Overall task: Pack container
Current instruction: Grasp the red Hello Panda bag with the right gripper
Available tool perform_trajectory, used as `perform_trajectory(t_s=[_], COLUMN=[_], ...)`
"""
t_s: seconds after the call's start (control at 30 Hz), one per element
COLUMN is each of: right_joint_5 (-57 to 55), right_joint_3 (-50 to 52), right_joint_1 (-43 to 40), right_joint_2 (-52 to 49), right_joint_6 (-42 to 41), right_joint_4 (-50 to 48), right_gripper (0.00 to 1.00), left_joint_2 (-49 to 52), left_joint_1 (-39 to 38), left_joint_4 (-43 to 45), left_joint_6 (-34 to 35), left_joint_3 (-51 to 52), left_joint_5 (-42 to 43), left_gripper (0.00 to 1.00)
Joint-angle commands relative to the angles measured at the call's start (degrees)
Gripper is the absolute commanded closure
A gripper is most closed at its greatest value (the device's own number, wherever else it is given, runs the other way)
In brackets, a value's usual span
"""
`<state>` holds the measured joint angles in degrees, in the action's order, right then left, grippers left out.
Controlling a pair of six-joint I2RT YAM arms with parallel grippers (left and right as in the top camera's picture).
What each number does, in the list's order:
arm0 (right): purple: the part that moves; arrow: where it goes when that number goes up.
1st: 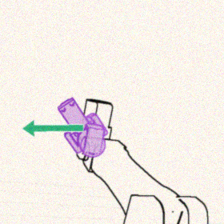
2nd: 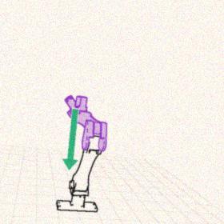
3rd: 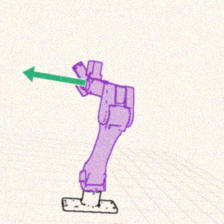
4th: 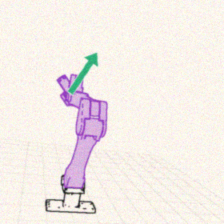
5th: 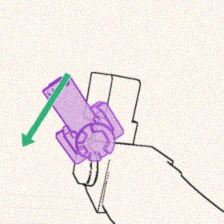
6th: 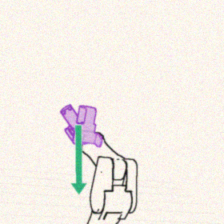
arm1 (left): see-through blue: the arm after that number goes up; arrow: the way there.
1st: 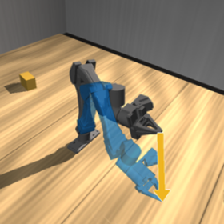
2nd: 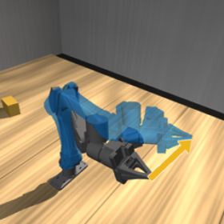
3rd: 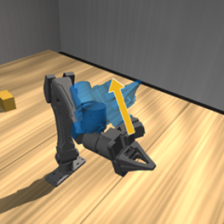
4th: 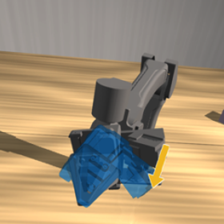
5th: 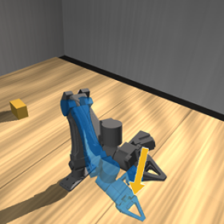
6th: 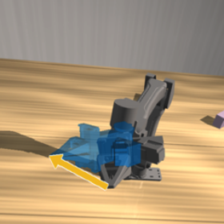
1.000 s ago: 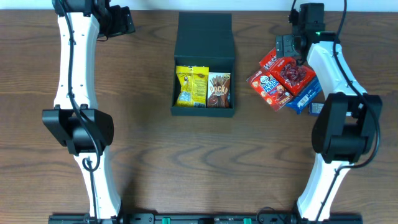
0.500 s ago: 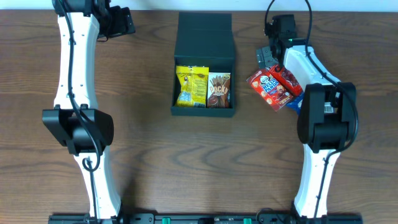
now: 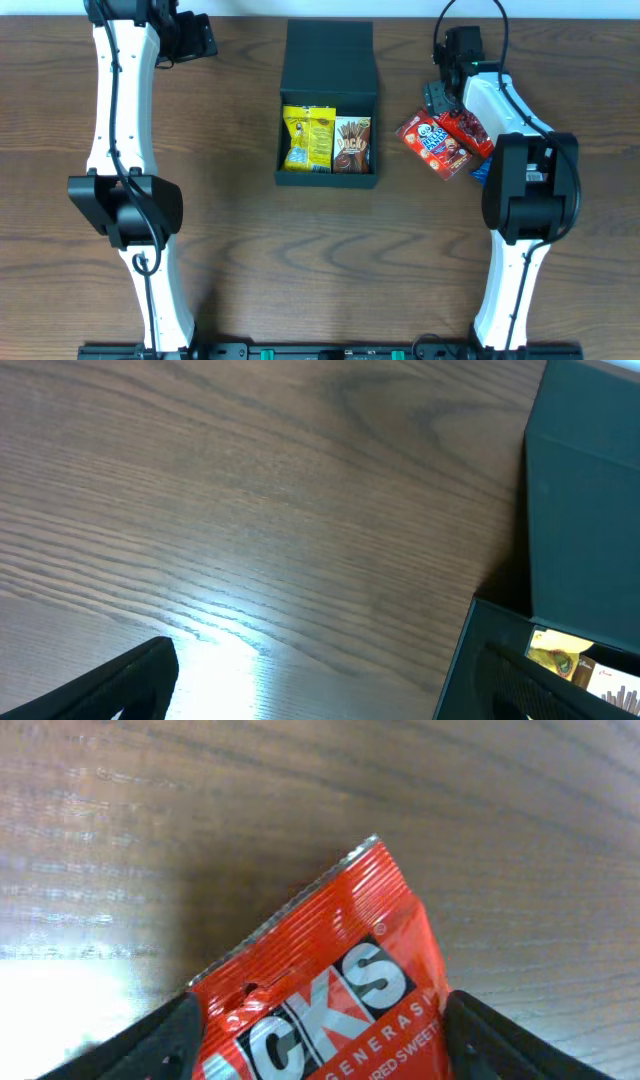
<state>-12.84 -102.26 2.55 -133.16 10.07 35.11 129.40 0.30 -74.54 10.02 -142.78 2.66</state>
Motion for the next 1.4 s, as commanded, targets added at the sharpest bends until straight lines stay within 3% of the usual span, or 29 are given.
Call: perform_trajectory(t_s=[0.0,0.03,0.07,0.3,0.53,0.93,1.2,1.37], right_joint_5=[1.07,1.09,1.11,1.09,1.05,1.75,2.43,-3.87], right_joint_3=[0.37,0.37,0.37,0.37,-1.75,-20.87,-21.44,-21.44], right_joint_1=[0.15,0.15,0.15,0.15,0.17,3.15,8.66,11.87], right_joint_2=[-1.77,-1.77,-1.77,-1.77,-1.55,5.35,12.57,14.12], right_joint_6=[0.72,0.72,0.7,0.7,-3.06,-5.35,-14.58,-14.69], right_joint_4=[1.44,1.55,1.6,1.7,2.12,5.05,3.28,3.72], right_gripper=[0.34,0.4,0.55,0.99,0.99,0.98,0.98,0.98], left_joint_2=[0.79,0.79,0.79,0.79,0.79,0.79,0.79,0.79], left_joint_1=[0.04,0.04,0.02,0.02,0.04,0.04,0.15,0.15], left_joint_4=[-0.2,-0.2,-0.2,-0.2,-0.22,-0.22,-0.2,-0.13], left_joint_6=[-0.57,-0.57,-0.57,-0.57,-0.57,-0.59,-0.61,-1.07], left_joint_3=[0.2,0.2,0.2,0.2,0.2,0.2,0.2,0.2], left_joint_5=[0.2,0.2,0.2,0.2,0.2,0.17,-1.62,-1.77], left_gripper=[0.05,0.05,0.05,0.05,0.05,0.05,0.05,0.05])
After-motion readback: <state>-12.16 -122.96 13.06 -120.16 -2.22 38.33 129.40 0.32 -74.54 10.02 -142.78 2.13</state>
